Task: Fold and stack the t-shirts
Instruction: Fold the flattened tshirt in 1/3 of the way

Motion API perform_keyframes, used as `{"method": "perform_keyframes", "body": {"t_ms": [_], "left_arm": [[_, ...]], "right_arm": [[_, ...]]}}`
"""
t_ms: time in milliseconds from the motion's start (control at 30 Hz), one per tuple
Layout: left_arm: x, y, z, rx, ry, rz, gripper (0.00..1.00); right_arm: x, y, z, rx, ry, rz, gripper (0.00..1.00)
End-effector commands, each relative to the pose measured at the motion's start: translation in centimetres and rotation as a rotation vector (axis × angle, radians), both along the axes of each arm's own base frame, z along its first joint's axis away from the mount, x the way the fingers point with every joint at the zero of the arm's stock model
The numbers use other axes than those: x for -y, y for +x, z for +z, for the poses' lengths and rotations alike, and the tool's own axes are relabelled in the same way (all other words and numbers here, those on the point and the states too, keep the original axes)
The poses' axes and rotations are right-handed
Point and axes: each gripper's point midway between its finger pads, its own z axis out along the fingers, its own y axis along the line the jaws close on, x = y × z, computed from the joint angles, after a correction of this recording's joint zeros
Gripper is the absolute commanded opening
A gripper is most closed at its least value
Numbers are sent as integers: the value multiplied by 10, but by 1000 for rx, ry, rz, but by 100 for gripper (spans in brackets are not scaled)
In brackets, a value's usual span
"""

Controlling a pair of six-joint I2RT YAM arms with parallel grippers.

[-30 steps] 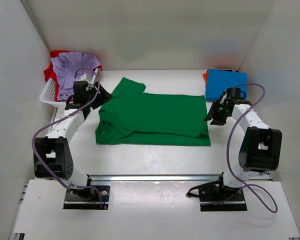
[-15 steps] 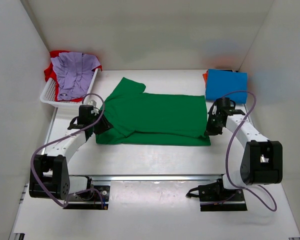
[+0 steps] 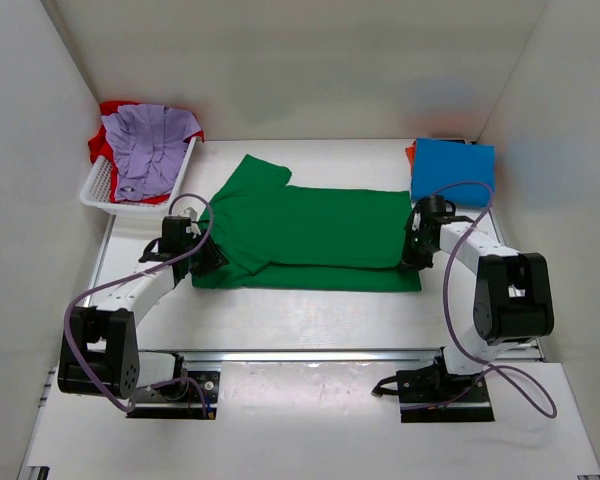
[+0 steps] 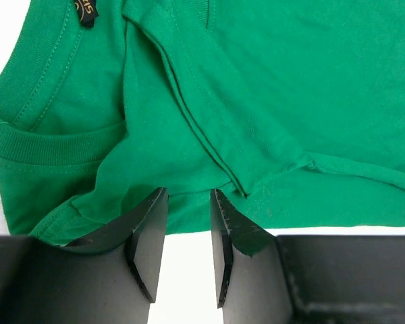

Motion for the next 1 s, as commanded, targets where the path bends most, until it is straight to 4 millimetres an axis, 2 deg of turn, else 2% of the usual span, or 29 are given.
{"method": "perform_keyframes", "body": {"t_ms": [0, 100, 133, 167, 267, 467, 500, 600, 733, 800, 833, 900, 967], "left_arm": [[2, 1, 2, 18, -2, -14, 42], [1, 1, 2, 27, -3, -10, 44], [1, 0, 2, 23, -3, -13, 43], [2, -1, 0, 19, -5, -13, 45], [2, -2, 1, 22, -6, -10, 47], [-1, -2, -2, -2, 64, -16, 51], [-1, 2, -2, 1, 79, -9, 51], [-1, 14, -6, 3, 142, 4, 51], [4, 23, -21, -65, 177, 1, 50], [3, 20, -33, -118, 212, -9, 48], [1, 16, -37, -141, 229, -8, 47], [1, -3, -53, -226, 253, -32, 45], [4, -19, -58, -275, 251, -64, 42]], "right_arm": [[23, 57, 29, 182, -55, -44, 1], [32, 71, 37, 227, -63, -55, 0], [29, 77, 43, 251, -51, -49, 0], [39, 80, 45, 259, -51, -72, 0], [40, 77, 44, 258, -23, -72, 0], [21, 49, 37, 252, 15, -64, 5], [10, 40, 30, 237, 32, -40, 5], [-3, 26, 13, 189, 56, -22, 4], [-9, 21, -6, 134, 62, -11, 4], [-9, 11, -17, 74, 58, -6, 4], [-9, 12, -18, 73, 54, -4, 3], [-6, -2, -26, 12, 40, 3, 1], [-6, -14, -31, -45, 37, 9, 0]]}}
